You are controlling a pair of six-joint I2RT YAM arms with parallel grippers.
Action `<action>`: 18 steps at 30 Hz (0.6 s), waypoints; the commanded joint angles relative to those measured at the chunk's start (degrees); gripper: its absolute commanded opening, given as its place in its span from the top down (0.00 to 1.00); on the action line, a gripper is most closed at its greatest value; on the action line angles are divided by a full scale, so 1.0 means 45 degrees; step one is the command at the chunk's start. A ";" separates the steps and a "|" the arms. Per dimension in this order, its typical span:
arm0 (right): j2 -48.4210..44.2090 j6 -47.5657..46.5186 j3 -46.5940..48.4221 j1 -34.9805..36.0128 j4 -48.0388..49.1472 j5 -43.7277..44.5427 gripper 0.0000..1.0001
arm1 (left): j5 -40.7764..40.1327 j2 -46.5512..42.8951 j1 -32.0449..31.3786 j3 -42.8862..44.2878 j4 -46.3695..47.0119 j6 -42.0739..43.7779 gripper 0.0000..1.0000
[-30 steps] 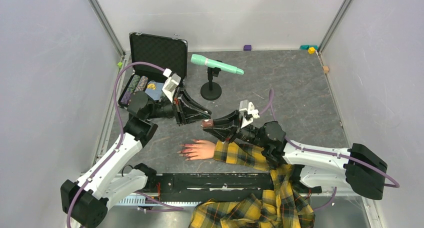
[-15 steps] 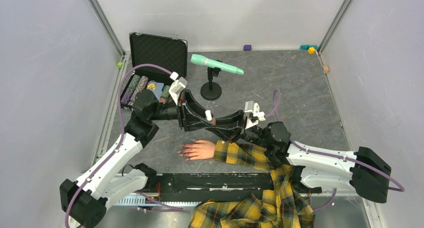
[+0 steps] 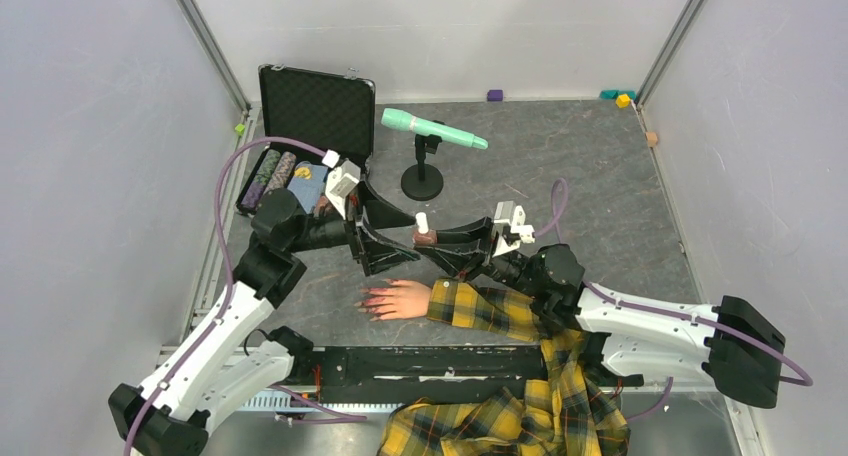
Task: Paint the nails
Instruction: Screw the nail polish bottle.
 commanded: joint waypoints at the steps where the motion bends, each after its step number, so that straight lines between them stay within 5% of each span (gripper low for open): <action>1: -0.0290 -0.0645 0.0309 0.0026 0.0005 0.0961 1.00 | -0.1339 -0.0685 -0.0012 0.0031 -0.0554 0.1206 0.00; 11: -0.0420 -0.1528 0.0170 0.0023 -0.0804 0.2644 1.00 | -0.4704 -0.1568 -0.0004 0.0041 -0.1053 0.1851 0.00; 18: 0.0166 -0.2108 0.1240 0.0016 -0.1713 0.4791 1.00 | -0.7702 0.0204 -0.0009 0.3217 -0.2412 0.0786 0.00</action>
